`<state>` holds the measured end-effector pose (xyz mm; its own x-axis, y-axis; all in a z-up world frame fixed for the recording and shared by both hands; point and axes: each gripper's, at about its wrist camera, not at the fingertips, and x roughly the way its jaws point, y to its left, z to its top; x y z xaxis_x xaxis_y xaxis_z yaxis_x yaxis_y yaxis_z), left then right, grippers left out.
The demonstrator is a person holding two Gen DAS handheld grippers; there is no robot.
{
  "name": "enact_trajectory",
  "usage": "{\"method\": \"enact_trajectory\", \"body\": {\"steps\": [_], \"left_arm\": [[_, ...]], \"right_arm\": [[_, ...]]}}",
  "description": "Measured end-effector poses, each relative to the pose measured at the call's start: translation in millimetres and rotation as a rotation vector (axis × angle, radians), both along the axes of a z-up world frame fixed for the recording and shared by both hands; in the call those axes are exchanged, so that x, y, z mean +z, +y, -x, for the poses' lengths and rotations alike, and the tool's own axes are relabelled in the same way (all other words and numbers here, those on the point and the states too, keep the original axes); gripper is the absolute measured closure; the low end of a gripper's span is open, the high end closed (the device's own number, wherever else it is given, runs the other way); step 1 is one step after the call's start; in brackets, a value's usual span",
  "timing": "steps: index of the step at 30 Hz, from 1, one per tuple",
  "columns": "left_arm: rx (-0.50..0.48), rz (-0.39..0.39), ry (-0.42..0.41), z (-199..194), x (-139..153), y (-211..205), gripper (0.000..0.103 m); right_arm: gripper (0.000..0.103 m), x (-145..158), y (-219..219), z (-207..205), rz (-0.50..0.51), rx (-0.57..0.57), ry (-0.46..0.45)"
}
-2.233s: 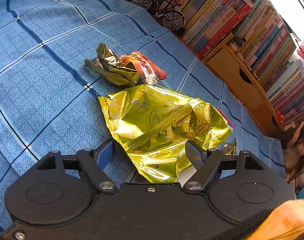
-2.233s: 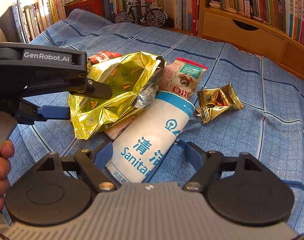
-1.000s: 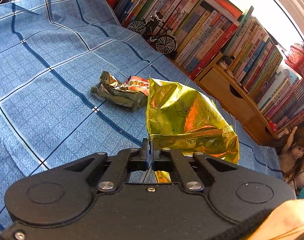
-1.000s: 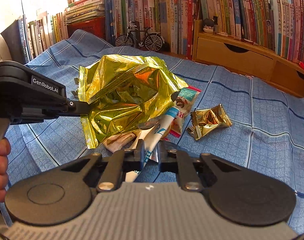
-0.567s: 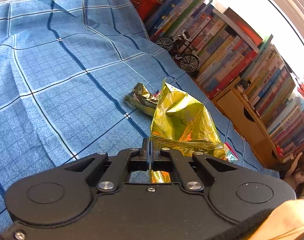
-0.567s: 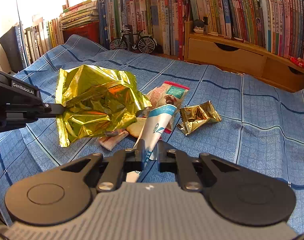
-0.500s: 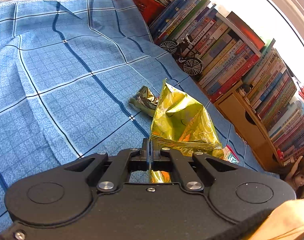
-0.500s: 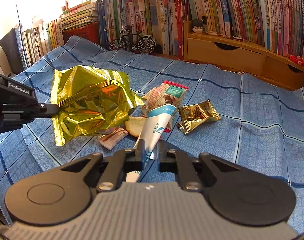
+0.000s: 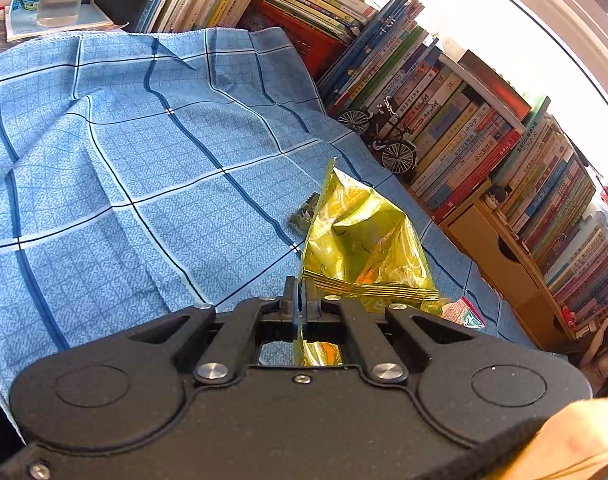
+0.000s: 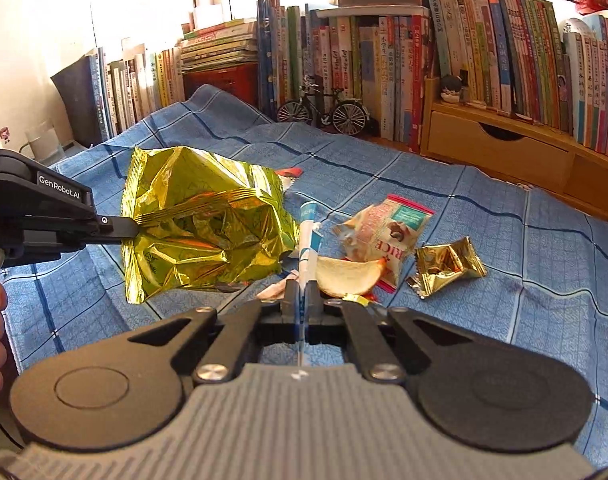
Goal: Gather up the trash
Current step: 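Carry the gold foil bag and white tube with both tools over the black bin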
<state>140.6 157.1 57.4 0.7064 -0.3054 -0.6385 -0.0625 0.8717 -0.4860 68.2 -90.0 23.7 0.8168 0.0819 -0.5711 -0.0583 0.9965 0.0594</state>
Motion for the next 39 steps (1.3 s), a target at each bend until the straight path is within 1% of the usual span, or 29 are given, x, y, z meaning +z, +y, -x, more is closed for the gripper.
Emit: {"method": "enact_trajectory", "body": {"steps": [10,18,22,25,32,39], "left_arm": [[0.105,-0.009,-0.011,23.4,5.2,30.8,0.102],[0.165,-0.022,-0.015,40.5,9.7,44.3,0.102],[0.193,-0.037,-0.033,50.4,15.0,49.4,0.102],[0.240,-0.037,-0.045,60.0,18.1,56.6,0.102],[0.340,-0.056,-0.070,88.6,24.5,75.2,0.102],[0.478,-0.075,-0.062,123.4,25.0,100.5,0.102]], "right_arm": [[0.099,2.1,16.6,1.5,-0.002,0.080,-0.013],[0.099,11.8,29.5,1.3,-0.027,0.157,-0.037],[0.099,17.4,39.1,3.2,-0.019,0.215,-0.060],[0.099,19.7,43.1,3.9,-0.049,0.255,-0.057],[0.099,23.8,57.8,5.9,-0.060,0.338,-0.071],[0.099,24.6,77.6,12.6,-0.059,0.448,-0.075]]}}
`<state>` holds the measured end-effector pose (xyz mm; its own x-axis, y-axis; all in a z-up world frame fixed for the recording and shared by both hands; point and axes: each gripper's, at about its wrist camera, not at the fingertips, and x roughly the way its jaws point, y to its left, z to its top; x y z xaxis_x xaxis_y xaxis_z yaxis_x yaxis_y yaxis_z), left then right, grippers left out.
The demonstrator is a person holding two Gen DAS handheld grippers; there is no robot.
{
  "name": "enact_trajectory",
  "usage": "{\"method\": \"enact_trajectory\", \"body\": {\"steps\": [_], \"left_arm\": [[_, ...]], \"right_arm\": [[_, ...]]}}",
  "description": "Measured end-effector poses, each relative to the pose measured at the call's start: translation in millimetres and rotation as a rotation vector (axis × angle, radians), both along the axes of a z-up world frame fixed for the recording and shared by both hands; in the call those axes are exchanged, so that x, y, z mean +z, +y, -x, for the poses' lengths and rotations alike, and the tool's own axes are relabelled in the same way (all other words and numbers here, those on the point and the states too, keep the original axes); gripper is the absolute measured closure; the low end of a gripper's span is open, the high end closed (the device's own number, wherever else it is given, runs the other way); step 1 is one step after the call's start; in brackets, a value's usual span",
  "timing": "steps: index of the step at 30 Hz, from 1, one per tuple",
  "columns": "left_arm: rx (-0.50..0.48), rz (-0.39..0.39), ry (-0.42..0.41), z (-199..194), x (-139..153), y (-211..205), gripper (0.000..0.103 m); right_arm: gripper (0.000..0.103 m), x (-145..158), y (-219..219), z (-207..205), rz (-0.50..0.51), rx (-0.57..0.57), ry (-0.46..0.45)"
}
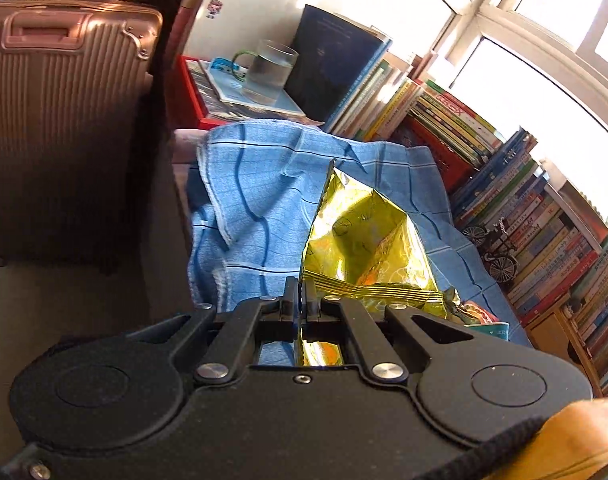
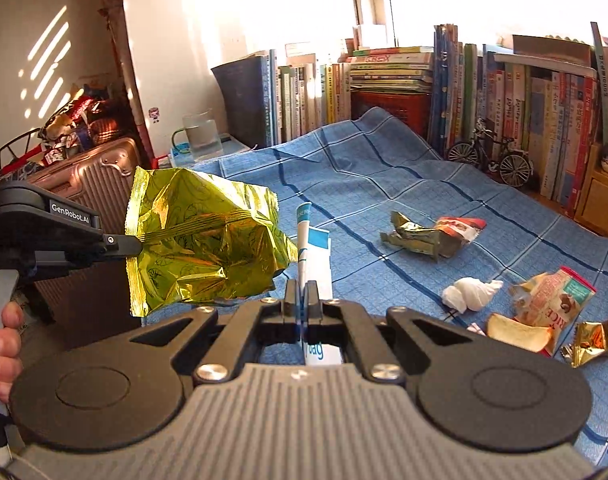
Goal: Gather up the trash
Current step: 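Carry the gold foil bag and white tube with both tools over the black bin, then open left tool to drop the gold bag while right tool releases the tube into the bin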
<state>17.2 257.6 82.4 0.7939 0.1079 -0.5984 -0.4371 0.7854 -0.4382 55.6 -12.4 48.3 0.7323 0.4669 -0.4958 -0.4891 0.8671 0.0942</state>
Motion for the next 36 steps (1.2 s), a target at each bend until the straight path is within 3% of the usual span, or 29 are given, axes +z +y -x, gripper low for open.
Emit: {"method": "enact_trajectory", "body": {"steps": [21,36], "left_arm": [[0.316,0.018,0.020,113.0,-11.3,45.3,0.102],[0.417,0.042,0.076,150.4,-29.3,60.6,0.102]], "right_arm": [[0.099,0.3,54.9,27.9,-0.039,0.283,0.017],[0.099,-7.0,82.6,37.9,-0.013,0.373,0.034]]}}
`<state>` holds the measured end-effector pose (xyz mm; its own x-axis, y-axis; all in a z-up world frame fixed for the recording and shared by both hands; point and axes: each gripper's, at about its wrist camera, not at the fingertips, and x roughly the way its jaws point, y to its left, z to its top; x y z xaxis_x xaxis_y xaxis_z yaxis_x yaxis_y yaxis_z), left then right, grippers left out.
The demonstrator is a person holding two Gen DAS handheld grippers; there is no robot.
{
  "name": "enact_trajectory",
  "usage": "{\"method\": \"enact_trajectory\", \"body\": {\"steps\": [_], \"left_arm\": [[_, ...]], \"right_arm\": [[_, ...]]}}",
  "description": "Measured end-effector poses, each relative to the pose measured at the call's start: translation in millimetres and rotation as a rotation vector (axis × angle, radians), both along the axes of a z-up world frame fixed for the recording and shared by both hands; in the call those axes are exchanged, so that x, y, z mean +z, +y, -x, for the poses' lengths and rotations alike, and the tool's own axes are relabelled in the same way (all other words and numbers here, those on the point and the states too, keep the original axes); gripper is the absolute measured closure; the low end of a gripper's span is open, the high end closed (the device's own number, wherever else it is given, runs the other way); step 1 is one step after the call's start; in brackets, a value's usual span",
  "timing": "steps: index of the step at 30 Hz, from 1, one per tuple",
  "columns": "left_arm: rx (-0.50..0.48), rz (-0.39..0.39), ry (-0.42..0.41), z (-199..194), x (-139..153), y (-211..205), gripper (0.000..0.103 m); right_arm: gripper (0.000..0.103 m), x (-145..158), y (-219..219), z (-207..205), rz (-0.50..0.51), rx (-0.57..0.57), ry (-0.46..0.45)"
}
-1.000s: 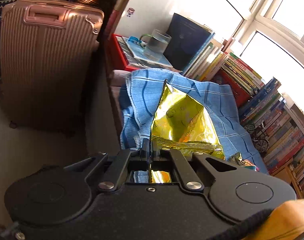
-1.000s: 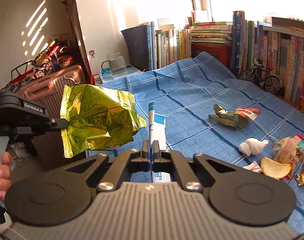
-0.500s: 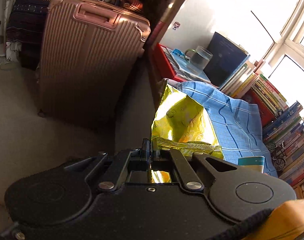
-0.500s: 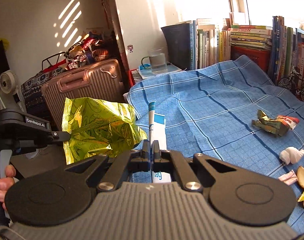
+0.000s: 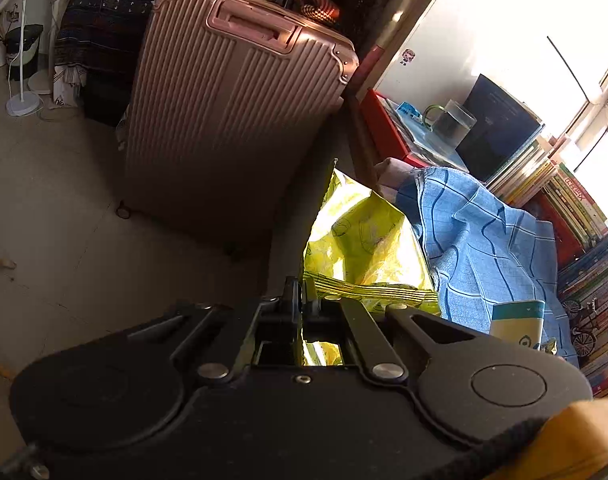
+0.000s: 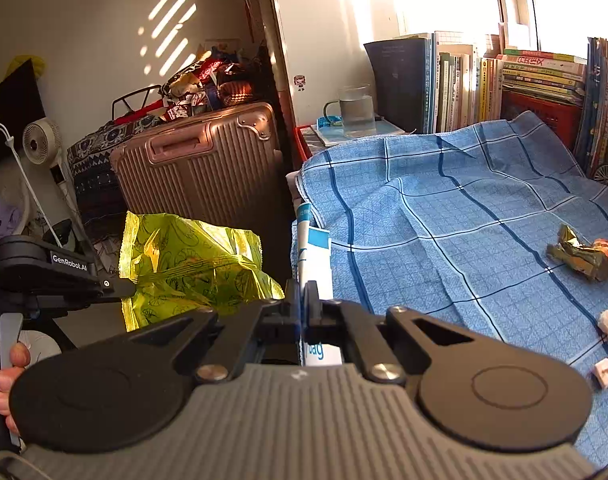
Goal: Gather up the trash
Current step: 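Open left tool to drop the gold bag while right tool releases the tube into the bin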
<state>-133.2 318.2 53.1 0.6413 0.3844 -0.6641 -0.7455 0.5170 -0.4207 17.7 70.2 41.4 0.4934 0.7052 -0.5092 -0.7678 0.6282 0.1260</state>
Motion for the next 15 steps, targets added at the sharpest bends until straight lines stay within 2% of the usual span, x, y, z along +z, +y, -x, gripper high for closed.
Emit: {"method": "enact_trajectory", "body": {"steps": [8,15], "left_arm": [[-0.006,0.048,0.015,0.8,-9.3,9.4,0.092],[-0.038,0.044,0.031,-6.0,-11.4,14.0,0.085]], "right_arm": [[0.099,-3.2,14.0,2.4,0.021,0.009,0.002],[0.099,-5.4,20.5,3.7,0.018,0.004,0.018]]}}
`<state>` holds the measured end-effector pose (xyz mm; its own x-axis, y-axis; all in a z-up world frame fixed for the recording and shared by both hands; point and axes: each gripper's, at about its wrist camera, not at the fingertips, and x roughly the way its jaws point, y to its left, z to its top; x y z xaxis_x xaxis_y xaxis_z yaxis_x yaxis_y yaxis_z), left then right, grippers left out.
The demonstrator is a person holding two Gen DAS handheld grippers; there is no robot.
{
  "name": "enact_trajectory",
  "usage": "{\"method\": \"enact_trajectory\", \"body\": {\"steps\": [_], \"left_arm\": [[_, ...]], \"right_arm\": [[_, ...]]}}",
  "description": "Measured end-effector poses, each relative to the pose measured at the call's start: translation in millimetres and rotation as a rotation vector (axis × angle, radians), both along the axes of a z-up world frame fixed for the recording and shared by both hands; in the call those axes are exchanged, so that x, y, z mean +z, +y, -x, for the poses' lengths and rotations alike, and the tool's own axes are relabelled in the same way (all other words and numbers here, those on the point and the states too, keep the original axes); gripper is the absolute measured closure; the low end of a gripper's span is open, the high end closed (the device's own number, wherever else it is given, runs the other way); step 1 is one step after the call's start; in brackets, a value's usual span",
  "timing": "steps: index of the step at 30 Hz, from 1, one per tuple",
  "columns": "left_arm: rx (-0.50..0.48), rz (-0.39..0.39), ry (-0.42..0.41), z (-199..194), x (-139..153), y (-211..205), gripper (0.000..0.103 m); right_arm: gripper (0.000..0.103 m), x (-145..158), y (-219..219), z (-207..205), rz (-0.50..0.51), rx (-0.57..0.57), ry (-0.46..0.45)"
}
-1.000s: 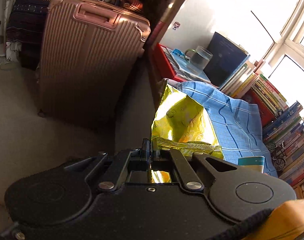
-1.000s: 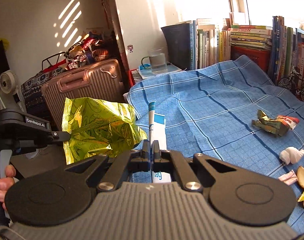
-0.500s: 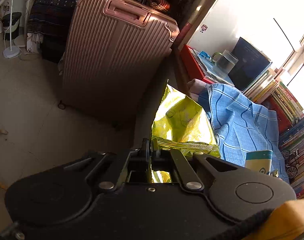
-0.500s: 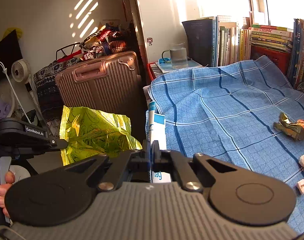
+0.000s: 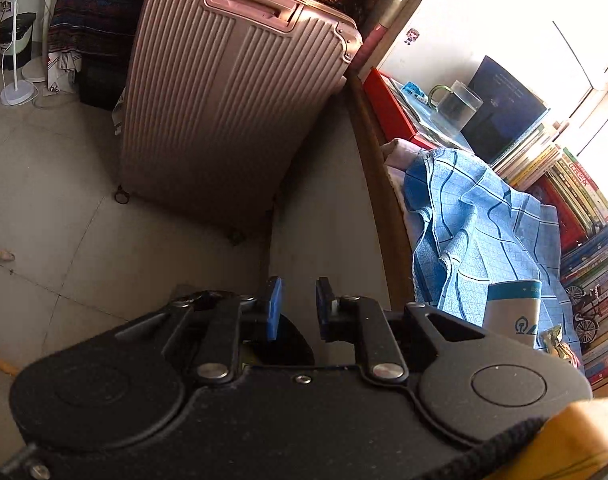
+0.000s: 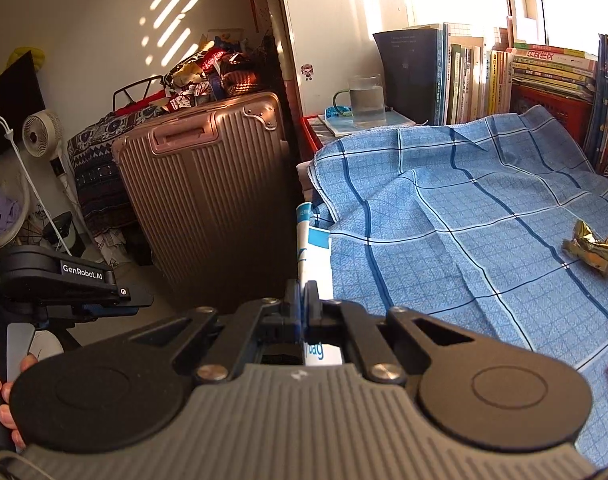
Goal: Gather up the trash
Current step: 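Open left tool to drop the gold bag while right tool releases the tube into the bin, then move both tools back over the remaining wrappers on the bed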
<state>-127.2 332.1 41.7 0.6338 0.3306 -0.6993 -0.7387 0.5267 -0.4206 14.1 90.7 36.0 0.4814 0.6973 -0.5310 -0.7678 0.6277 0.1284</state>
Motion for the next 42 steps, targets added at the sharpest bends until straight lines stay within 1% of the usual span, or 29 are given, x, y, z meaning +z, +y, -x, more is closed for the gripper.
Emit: {"method": "enact_trajectory", "body": {"steps": [5,15,19,22,24,26,27,28,29,31,33,36,42], "left_arm": [[0.010,-0.005,0.003,9.5,0.4,5.4,0.084],[0.096,0.015,-0.011,45.8,-3.4,26.7,0.084],[0.129,0.032,-0.016,55.8,-4.8,34.4,0.084],[0.132,0.022,-0.019,62.0,-3.5,36.5,0.084],[0.129,0.014,-0.019,63.7,-2.1,37.3,0.084],[0.127,0.012,-0.020,65.1,-1.6,38.0,0.084],[0.124,0.012,-0.020,64.9,-1.2,38.0,0.084],[0.122,0.011,-0.018,64.4,-0.7,37.9,0.084],[0.120,0.009,-0.015,63.7,-0.6,37.8,0.084],[0.116,0.009,-0.012,61.4,-0.3,38.2,0.084],[0.112,0.012,-0.012,58.9,-0.4,39.2,0.084],[0.110,0.007,-0.010,55.5,-0.1,39.5,0.084],[0.086,0.002,-0.010,45.4,1.1,38.6,0.082]], "right_arm": [[0.099,-1.9,11.0,5.6,0.003,0.031,0.008],[0.099,-9.3,43.6,19.7,0.034,0.128,0.025],[0.099,-11.1,53.9,20.4,0.042,0.141,0.033],[0.098,-13.2,60.7,21.5,0.049,0.143,0.030],[0.091,-15.9,66.0,21.1,0.067,0.134,0.027],[0.087,-18.2,70.5,21.0,0.077,0.120,0.025],[0.073,-18.9,71.3,20.7,0.076,0.119,0.029],[0.067,-19.4,72.5,20.8,0.078,0.117,0.030],[0.064,-19.9,73.4,20.8,0.081,0.118,0.027],[0.062,-20.5,74.4,21.4,0.087,0.122,0.019],[0.055,-20.8,75.4,22.8,0.093,0.125,0.012],[0.040,-19.9,75.2,22.9,0.097,0.114,0.005],[0.025,-17.8,72.7,17.3,0.119,0.074,-0.004]]}}
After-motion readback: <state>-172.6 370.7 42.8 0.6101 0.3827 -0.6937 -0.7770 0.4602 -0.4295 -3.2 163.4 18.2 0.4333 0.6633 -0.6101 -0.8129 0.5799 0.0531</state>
